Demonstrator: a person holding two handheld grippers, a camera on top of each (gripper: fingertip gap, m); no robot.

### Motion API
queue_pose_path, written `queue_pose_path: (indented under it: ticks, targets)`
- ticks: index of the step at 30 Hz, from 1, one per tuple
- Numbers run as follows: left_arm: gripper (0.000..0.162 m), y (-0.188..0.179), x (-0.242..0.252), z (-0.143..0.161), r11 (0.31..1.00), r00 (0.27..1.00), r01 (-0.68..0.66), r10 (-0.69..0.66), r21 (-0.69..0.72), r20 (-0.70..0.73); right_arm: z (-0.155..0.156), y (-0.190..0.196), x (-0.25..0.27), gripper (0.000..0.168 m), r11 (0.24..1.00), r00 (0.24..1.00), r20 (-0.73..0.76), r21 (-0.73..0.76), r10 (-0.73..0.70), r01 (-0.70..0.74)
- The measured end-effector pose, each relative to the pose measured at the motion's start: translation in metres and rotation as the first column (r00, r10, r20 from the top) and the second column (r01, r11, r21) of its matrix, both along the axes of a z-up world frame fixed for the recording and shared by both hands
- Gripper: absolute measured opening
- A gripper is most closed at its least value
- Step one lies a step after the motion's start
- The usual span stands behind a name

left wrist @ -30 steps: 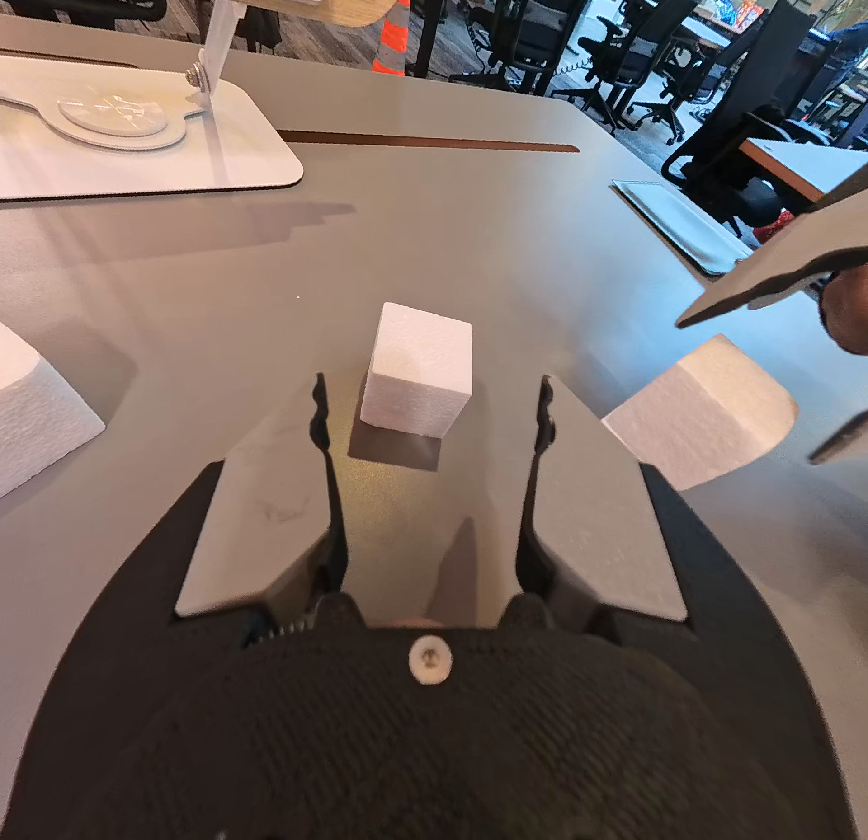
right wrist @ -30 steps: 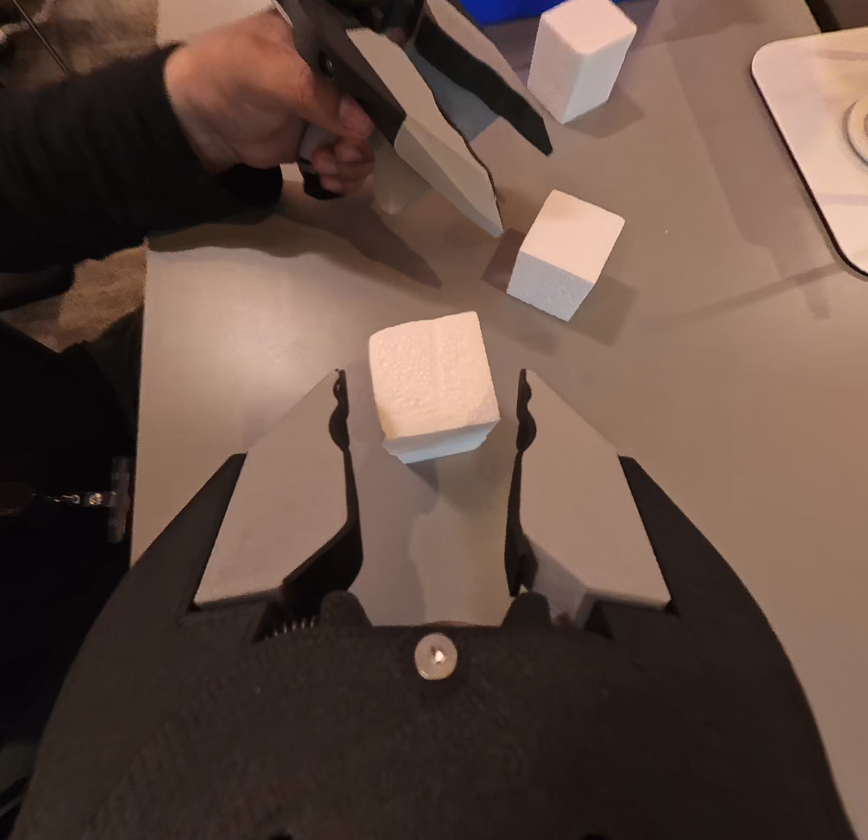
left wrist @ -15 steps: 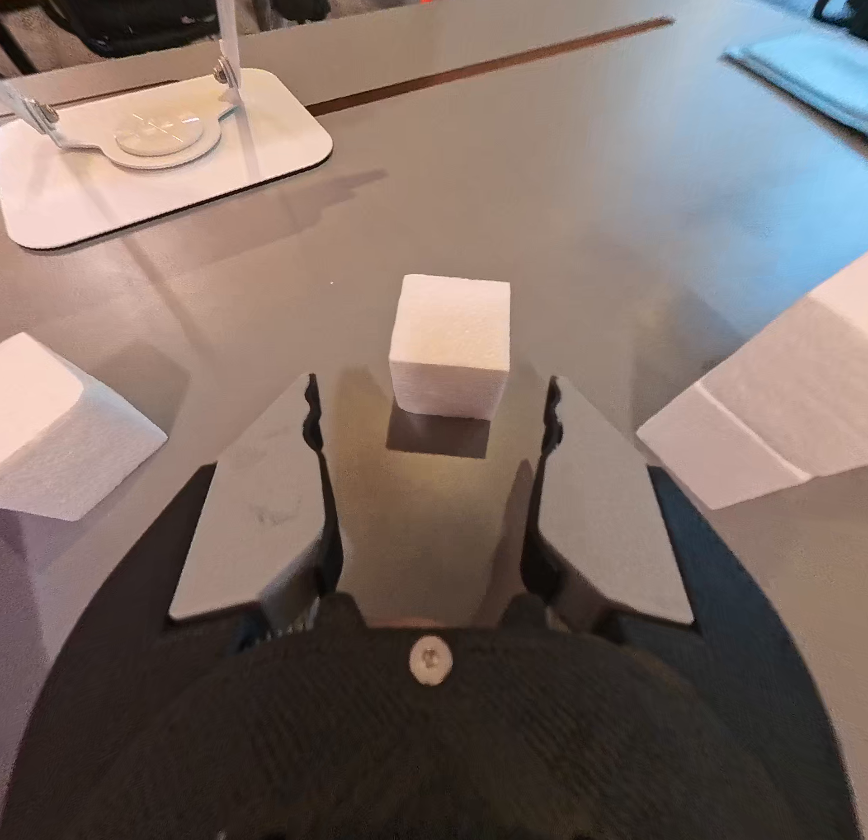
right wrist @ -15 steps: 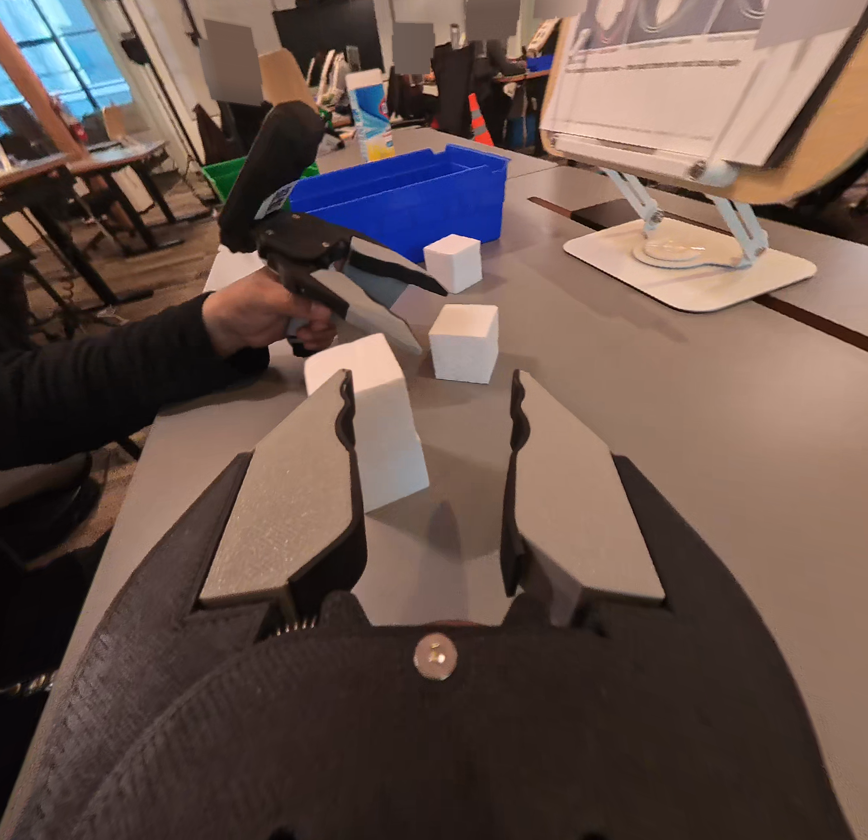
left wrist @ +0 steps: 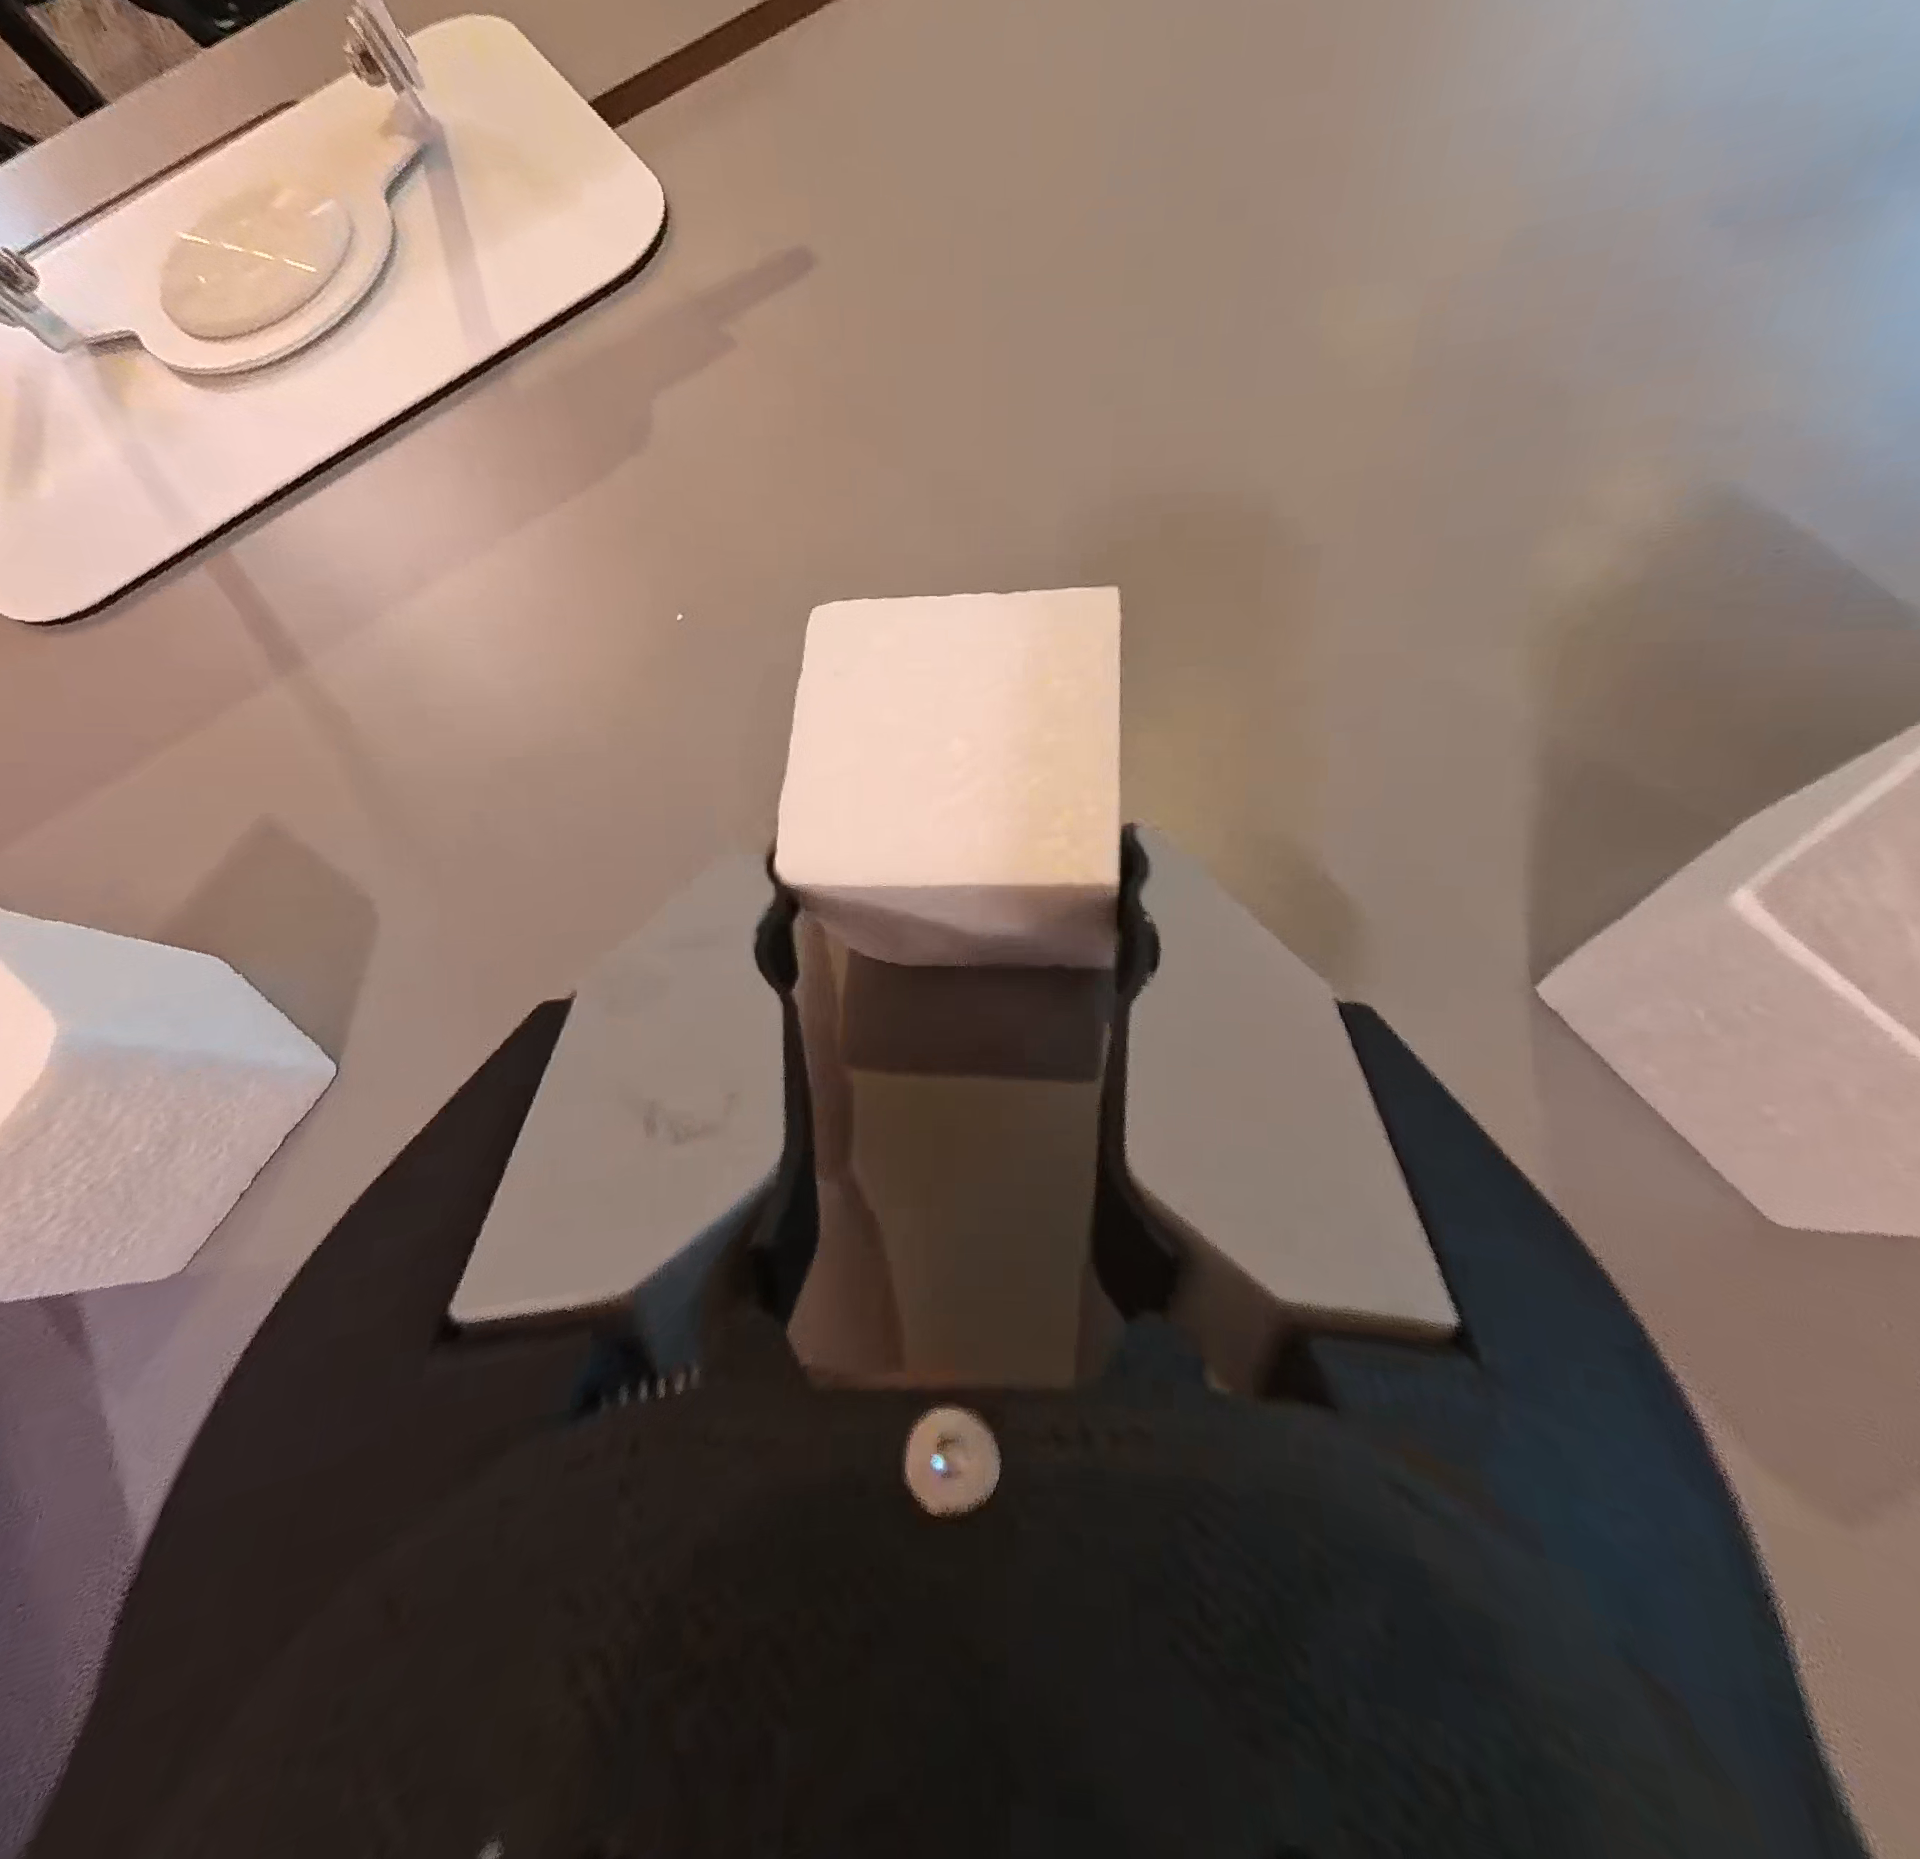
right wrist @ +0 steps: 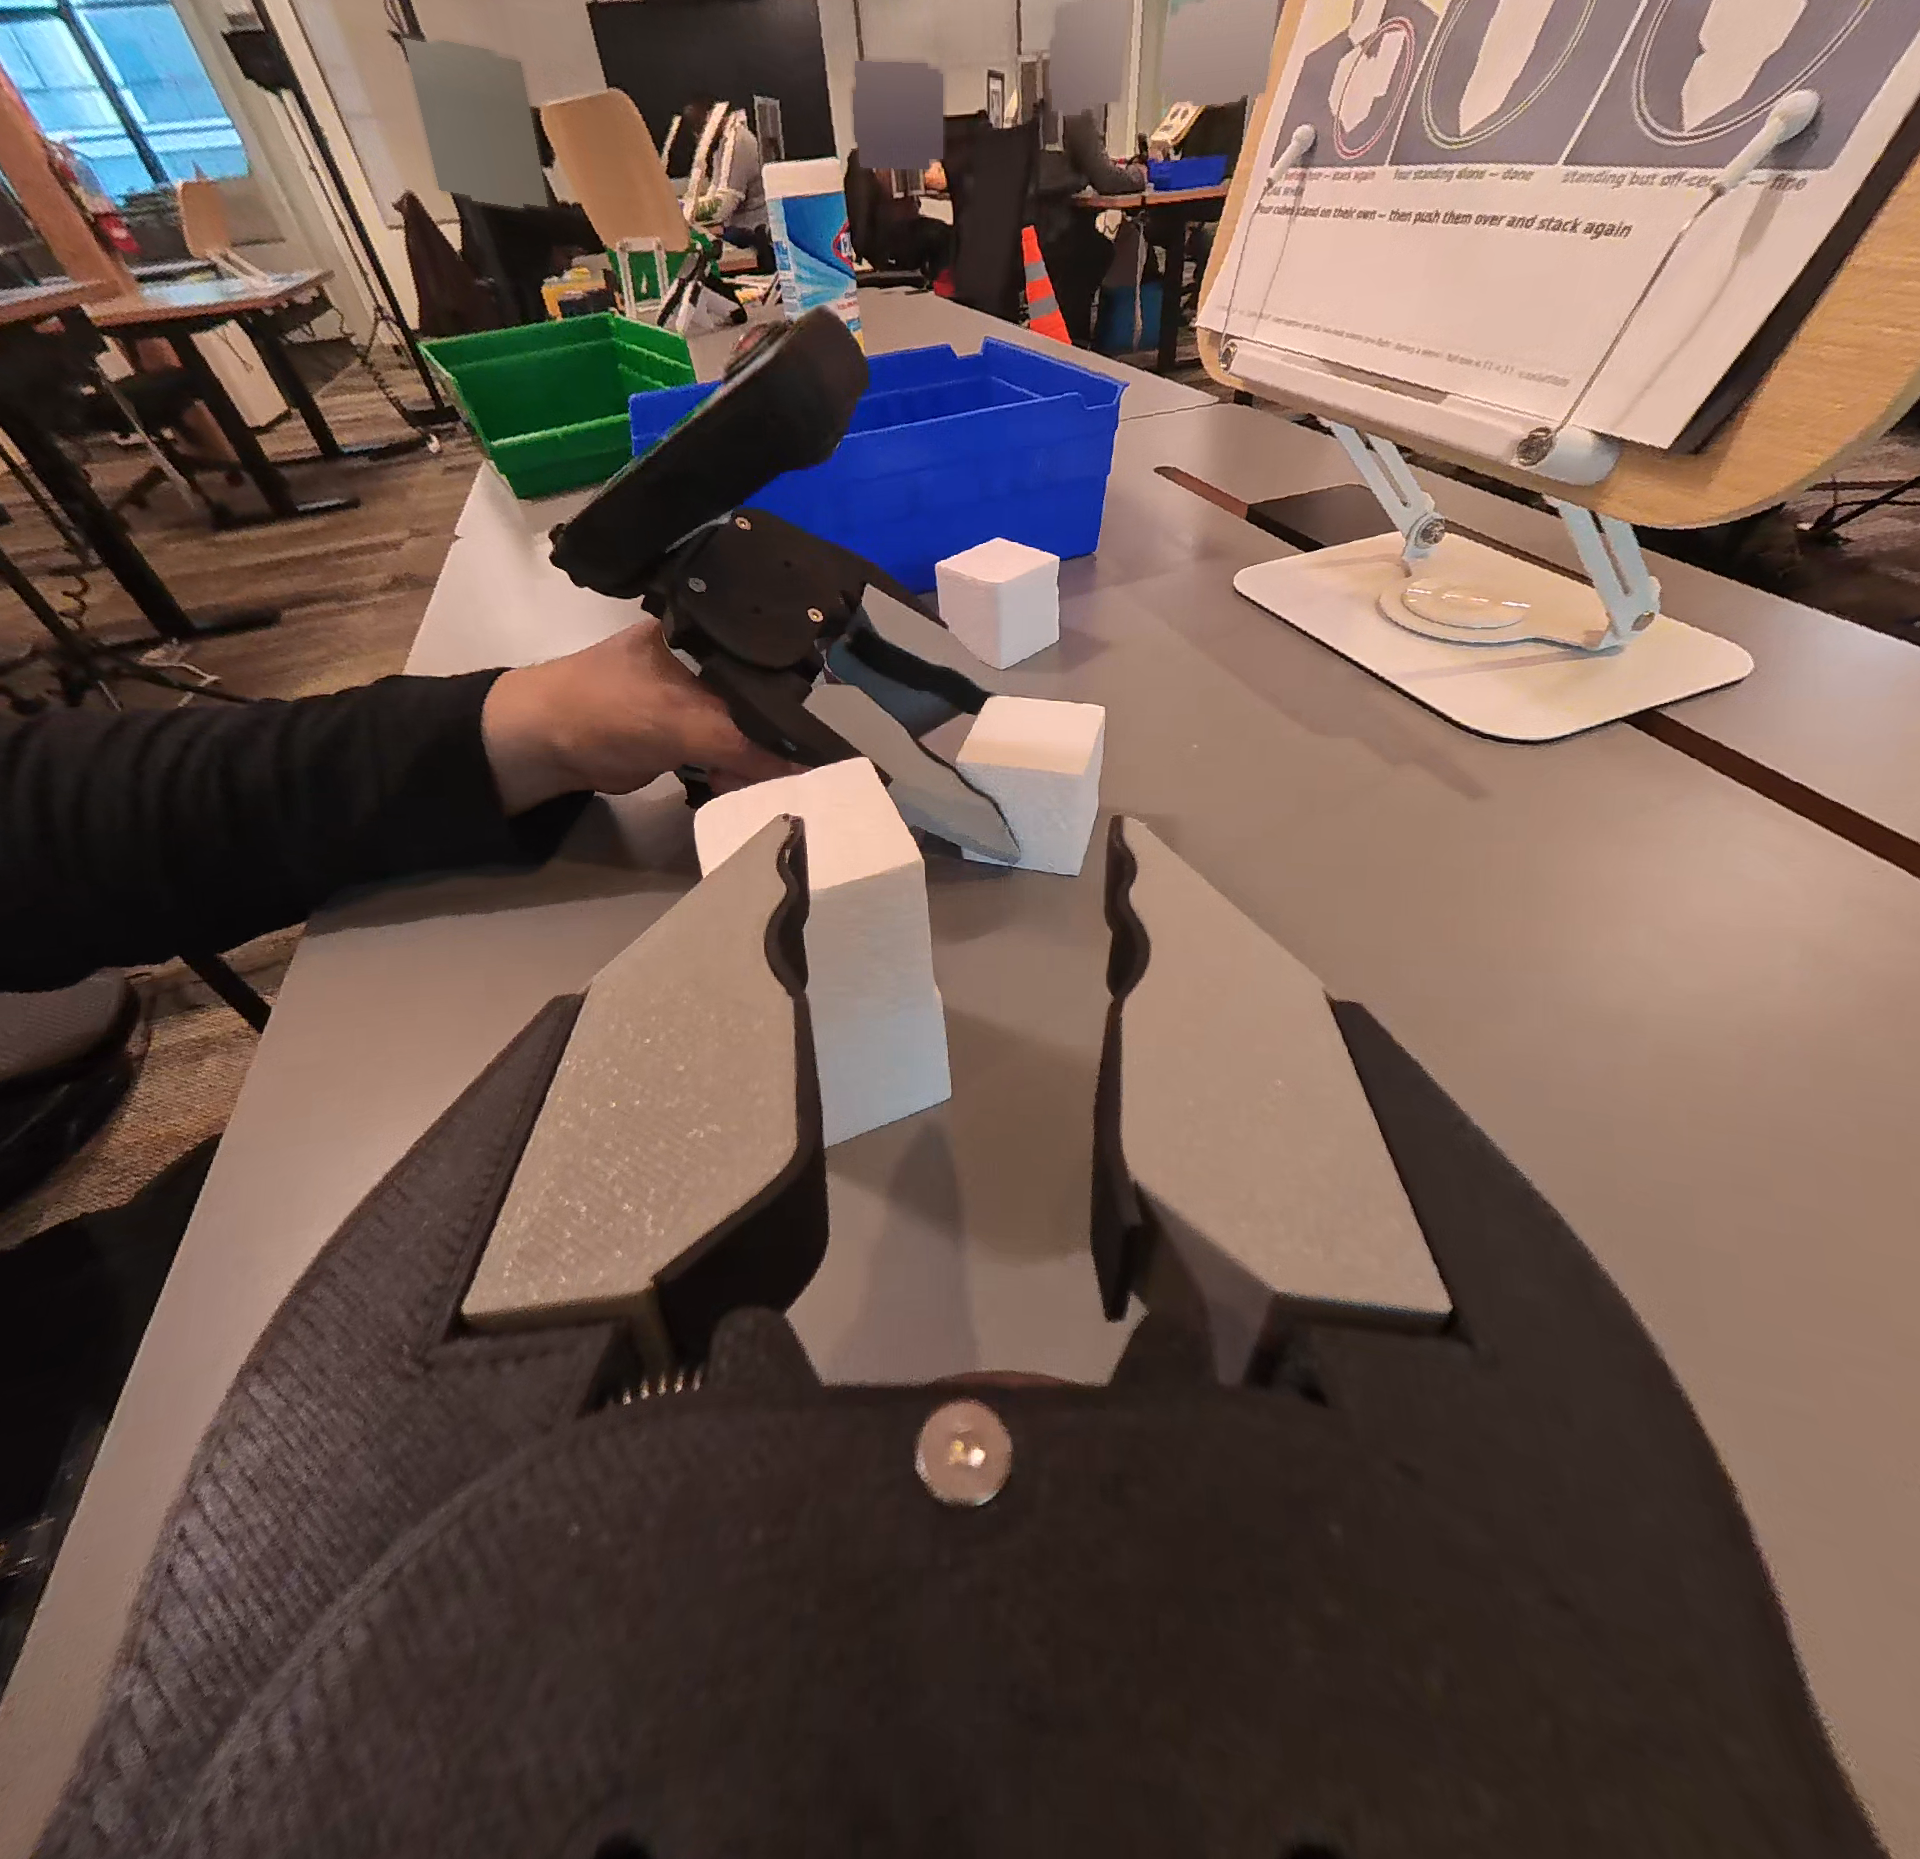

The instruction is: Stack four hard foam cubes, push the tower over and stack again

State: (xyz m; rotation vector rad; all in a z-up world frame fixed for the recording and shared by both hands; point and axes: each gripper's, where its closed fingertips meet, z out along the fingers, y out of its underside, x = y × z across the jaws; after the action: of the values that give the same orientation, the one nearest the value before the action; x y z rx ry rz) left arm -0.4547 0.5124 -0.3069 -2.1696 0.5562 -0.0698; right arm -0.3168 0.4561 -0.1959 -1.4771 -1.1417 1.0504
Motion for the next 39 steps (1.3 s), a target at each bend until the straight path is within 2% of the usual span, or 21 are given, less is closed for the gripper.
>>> queue_pose_path:
  ticks: [4, 7, 9, 11, 14, 18, 21, 24, 26, 28, 32, 35, 39]
  targets:
    - [0.059, -0.001, -0.005, 0.009, 1.0, 0.996, 0.01, -0.012, 0.023, 0.086, -0.002, 0.0, 0.0, 0.055, 1.0, 1.0, 0.019, 0.013, -0.002, 0.002]
    - [0.059, -0.005, -0.01, 0.024, 0.999, 0.979, 0.039, -0.046, 0.038, 0.197, 0.007, 0.002, 0.005, 0.052, 1.0, 1.0, -0.02, 0.019, -0.016, 0.017]
    - [0.059, -0.01, -0.008, 0.039, 0.995, 0.964, 0.095, -0.101, 0.038, 0.247, 0.013, 0.005, 0.01, 0.049, 1.0, 0.998, -0.062, 0.009, -0.026, 0.027]
    - [0.059, -0.019, 0.005, 0.068, 0.978, 0.927, 0.196, -0.21, 0.077, 0.311, 0.017, 0.01, 0.016, 0.047, 0.999, 0.995, -0.092, -0.009, -0.043, 0.042]
    - [0.06, -0.04, 0.036, 0.116, 0.908, 0.857, 0.389, -0.418, 0.153, 0.301, 0.018, 0.019, 0.023, 0.044, 0.997, 0.99, -0.12, -0.025, -0.072, 0.07]
    - [0.06, -0.065, 0.076, 0.143, 0.777, 0.76, 0.611, -0.629, 0.148, 0.165, 0.008, 0.032, 0.032, 0.04, 0.994, 0.988, -0.112, -0.04, -0.11, 0.106]
    - [0.06, -0.075, 0.096, 0.145, 0.722, 0.705, 0.683, -0.692, 0.113, 0.154, 0.0, 0.04, 0.036, 0.039, 0.99, 0.986, -0.096, -0.056, -0.136, 0.131]
    - [0.06, -0.082, 0.109, 0.142, 0.695, 0.668, 0.703, -0.718, 0.147, 0.195, -0.003, 0.045, 0.036, 0.038, 0.986, 0.984, -0.088, -0.072, -0.156, 0.15]
    - [0.06, -0.085, 0.108, 0.134, 0.703, 0.681, 0.702, -0.71, 0.115, 0.182, -0.004, 0.046, 0.034, 0.038, 0.986, 0.984, -0.081, -0.067, -0.159, 0.154]
    - [0.06, -0.088, 0.109, 0.136, 0.688, 0.668, 0.709, -0.725, 0.152, 0.166, -0.003, 0.044, 0.032, 0.038, 0.987, 0.985, -0.08, -0.052, -0.155, 0.151]
    - [0.06, -0.091, 0.107, 0.135, 0.68, 0.645, 0.718, -0.731, 0.15, 0.224, -0.004, 0.041, 0.028, 0.038, 0.987, 0.986, -0.066, -0.036, -0.156, 0.154]
    - [0.06, -0.088, 0.103, 0.125, 0.685, 0.665, 0.719, -0.727, 0.118, 0.17, -0.003, 0.038, 0.025, 0.038, 0.989, 0.987, -0.065, -0.028, -0.148, 0.146]
    - [0.06, -0.087, 0.104, 0.119, 0.669, 0.655, 0.737, -0.742, 0.093, 0.144, -0.004, 0.035, 0.024, 0.038, 0.991, 0.989, -0.064, -0.026, -0.133, 0.132]
